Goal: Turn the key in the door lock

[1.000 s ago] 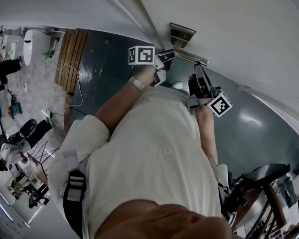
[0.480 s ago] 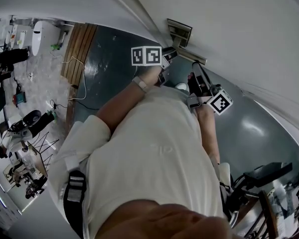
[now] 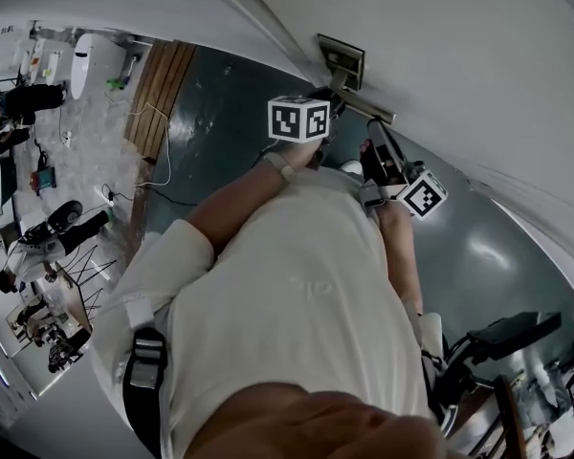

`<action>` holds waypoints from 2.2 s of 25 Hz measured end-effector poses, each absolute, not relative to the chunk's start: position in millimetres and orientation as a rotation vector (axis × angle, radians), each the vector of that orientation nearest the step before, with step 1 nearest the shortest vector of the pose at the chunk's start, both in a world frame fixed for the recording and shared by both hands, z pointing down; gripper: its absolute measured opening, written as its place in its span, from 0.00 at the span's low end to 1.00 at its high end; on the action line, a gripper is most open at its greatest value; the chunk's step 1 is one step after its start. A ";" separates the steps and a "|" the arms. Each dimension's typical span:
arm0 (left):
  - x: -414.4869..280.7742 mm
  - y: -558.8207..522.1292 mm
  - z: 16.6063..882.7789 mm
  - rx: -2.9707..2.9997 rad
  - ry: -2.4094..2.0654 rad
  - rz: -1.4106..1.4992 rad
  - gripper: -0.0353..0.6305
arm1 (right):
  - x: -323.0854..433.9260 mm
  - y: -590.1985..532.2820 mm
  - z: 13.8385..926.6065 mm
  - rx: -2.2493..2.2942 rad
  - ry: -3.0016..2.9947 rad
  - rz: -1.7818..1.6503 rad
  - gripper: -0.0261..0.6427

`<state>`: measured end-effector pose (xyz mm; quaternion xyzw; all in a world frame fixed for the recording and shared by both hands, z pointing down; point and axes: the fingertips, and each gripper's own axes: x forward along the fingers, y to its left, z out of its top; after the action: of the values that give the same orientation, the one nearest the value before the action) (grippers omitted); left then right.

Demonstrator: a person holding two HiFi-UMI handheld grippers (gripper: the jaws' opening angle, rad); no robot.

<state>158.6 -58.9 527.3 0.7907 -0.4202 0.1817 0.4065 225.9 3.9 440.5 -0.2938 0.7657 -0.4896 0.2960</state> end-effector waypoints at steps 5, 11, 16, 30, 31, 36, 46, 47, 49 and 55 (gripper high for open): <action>153.7 -54.6 535.6 2.030 -1.111 0.505 0.19 | 225.7 6.4 447.0 -0.797 2.015 -1.313 0.07; 143.3 -55.3 533.0 2.029 -1.081 0.452 0.19 | 217.4 7.3 445.8 -0.806 1.990 -1.321 0.08; 153.2 -52.2 530.1 2.032 -0.941 0.339 0.19 | 223.8 10.4 444.8 -0.820 1.985 -1.320 0.07; 140.4 -56.8 491.7 1.550 -0.104 -0.521 0.20 | 206.7 8.1 448.4 -1.016 1.978 -1.335 0.08; 136.1 -57.4 491.5 1.501 -0.062 -0.556 0.20 | 201.9 10.3 446.5 -1.040 1.982 -1.333 0.08; 132.8 -55.5 491.8 1.303 0.179 -0.685 0.20 | 194.6 24.7 441.3 -1.205 1.956 -1.318 0.08; 138.1 -44.9 494.5 1.137 0.373 -0.763 0.19 | 189.6 60.3 443.6 -1.394 1.880 -1.276 0.07; 138.8 -43.5 492.6 1.150 0.372 -0.753 0.19 | 188.6 62.4 443.0 -1.402 1.872 -1.273 0.08; 139.8 -43.2 489.2 1.185 0.351 -0.731 0.18 | 186.1 63.1 440.8 -1.413 1.867 -1.267 0.08; 148.3 -70.2 502.5 1.441 0.137 -0.543 0.10 | 189.9 34.0 453.7 -1.427 1.858 -1.277 0.07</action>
<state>148.3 -70.2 502.5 0.6507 0.0619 -0.2454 0.7159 189.9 34.0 453.7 -0.5200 0.6768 -0.4653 0.2345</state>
